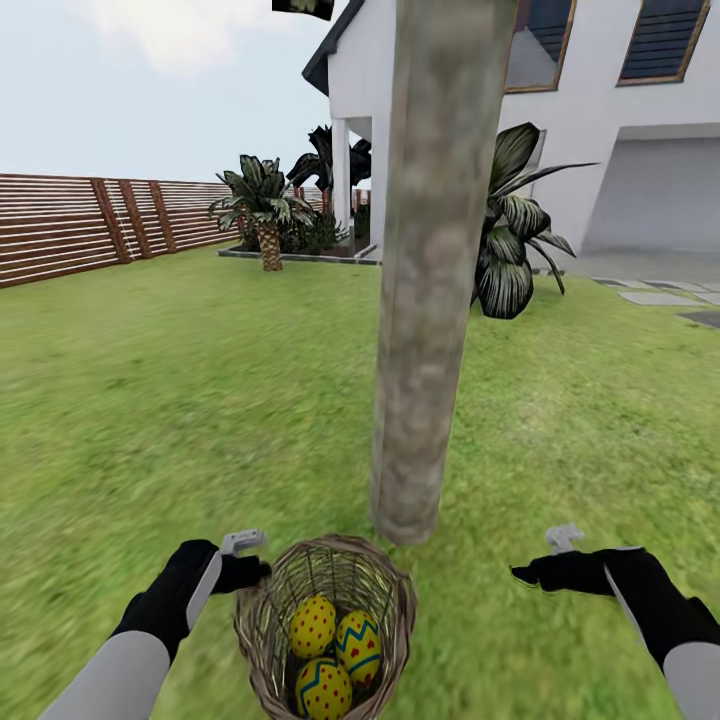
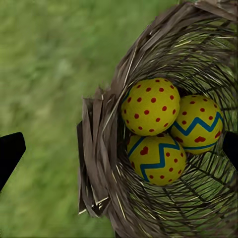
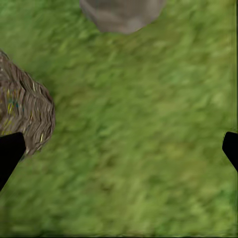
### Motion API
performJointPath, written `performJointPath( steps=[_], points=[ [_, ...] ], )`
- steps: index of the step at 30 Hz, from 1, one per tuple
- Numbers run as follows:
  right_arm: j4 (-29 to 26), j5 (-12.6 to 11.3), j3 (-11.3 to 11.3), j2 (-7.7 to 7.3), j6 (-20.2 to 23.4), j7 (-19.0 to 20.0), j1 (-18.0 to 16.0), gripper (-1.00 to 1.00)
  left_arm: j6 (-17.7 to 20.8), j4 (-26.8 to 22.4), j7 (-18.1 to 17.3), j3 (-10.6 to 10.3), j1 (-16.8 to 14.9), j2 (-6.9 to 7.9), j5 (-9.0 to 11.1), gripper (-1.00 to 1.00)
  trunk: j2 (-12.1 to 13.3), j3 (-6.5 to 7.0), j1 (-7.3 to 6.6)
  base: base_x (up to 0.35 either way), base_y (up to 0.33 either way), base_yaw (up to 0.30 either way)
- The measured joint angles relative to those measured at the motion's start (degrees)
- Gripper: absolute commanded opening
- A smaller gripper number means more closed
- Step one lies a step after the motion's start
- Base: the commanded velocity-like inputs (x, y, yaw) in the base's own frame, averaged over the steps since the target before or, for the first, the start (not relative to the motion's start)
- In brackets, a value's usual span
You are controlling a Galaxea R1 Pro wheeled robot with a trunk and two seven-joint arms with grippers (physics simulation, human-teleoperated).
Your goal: Take the three Easter eggs out of the wicker basket on the lawn in the garden, then place them on the lawn next to a single tree (choose any tree) so that all three eggs are next to the same tree and none are left in the basket.
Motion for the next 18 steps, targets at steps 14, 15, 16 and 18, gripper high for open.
performJointPath(
  steps=[14,15,16,18],
  points=[
    [-19.03,1.03,13.28,12.96,26.33,-0.26,-0.88,1.00,10.32,-15.83,0.10,0.45,0.59,0.72,6.54,1.00,5.62,2.51,-3.07,0.000,0.000,0.000],
    [-19.03,1.61,14.03,13.65,26.46,-0.30,-0.90,1.00,10.39,-15.99,0.22,0.46,0.61,1.05,7.88,1.00,6.02,2.69,-3.29,0.000,0.000,0.000],
    [-19.04,2.11,14.88,14.10,26.54,-0.31,-0.91,1.00,10.43,-16.03,0.31,0.46,0.62,1.50,8.97,1.00,6.42,2.87,-3.51,0.000,0.000,0.000],
    [-19.07,2.65,16.37,14.55,26.63,-0.27,-0.93,1.00,10.50,-16.02,0.39,0.42,0.77,2.31,10.20,1.00,7.22,3.23,-3.95,0.000,0.000,0.000]
  ],
)
